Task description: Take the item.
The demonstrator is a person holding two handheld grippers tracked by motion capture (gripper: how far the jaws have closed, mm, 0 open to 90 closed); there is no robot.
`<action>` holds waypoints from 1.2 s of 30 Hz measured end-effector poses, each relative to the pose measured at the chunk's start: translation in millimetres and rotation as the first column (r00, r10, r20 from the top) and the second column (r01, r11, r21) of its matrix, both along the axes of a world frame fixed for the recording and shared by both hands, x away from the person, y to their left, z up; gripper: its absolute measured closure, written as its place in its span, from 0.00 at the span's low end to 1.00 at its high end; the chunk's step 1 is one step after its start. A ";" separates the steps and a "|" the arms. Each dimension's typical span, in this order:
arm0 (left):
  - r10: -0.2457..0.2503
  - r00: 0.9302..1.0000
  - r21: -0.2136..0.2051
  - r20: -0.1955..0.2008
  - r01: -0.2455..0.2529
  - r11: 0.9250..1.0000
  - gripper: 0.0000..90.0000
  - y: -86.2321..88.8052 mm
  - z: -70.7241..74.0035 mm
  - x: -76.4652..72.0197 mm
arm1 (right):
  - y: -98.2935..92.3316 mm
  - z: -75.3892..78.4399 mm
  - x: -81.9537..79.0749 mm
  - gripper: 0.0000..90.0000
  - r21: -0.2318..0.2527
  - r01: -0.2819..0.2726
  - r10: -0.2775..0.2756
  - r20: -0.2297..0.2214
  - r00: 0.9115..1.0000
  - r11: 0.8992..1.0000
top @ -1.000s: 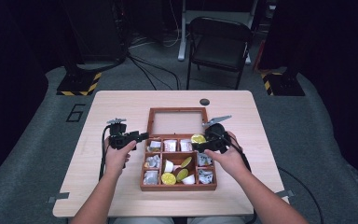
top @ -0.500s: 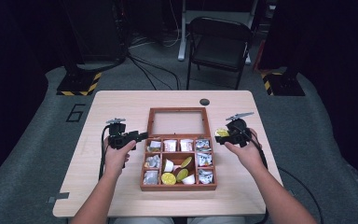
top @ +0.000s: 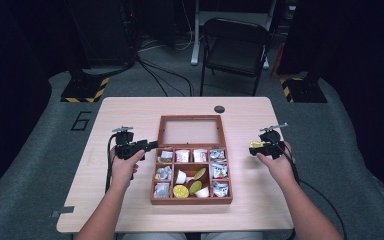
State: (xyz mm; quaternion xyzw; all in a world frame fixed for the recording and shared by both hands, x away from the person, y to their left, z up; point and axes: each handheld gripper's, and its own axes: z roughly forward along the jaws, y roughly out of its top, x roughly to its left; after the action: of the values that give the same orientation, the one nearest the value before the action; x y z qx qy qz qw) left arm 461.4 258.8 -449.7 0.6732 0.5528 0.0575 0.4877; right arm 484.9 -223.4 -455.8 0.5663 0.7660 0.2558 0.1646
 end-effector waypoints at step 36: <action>-0.007 1.000 0.011 -0.014 0.007 1.000 0.43 -3.9 -3.5 1.6 | -37.7 -23.2 1.7 0.35 -0.012 0.145 -0.145 -0.032 0.989 0.989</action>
State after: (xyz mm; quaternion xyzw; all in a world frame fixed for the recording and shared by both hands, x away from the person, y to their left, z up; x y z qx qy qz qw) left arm 463.0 254.8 -453.2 0.6781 0.5536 0.0540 0.4804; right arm 486.6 -261.1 -479.0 0.6238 0.7267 0.2302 0.1726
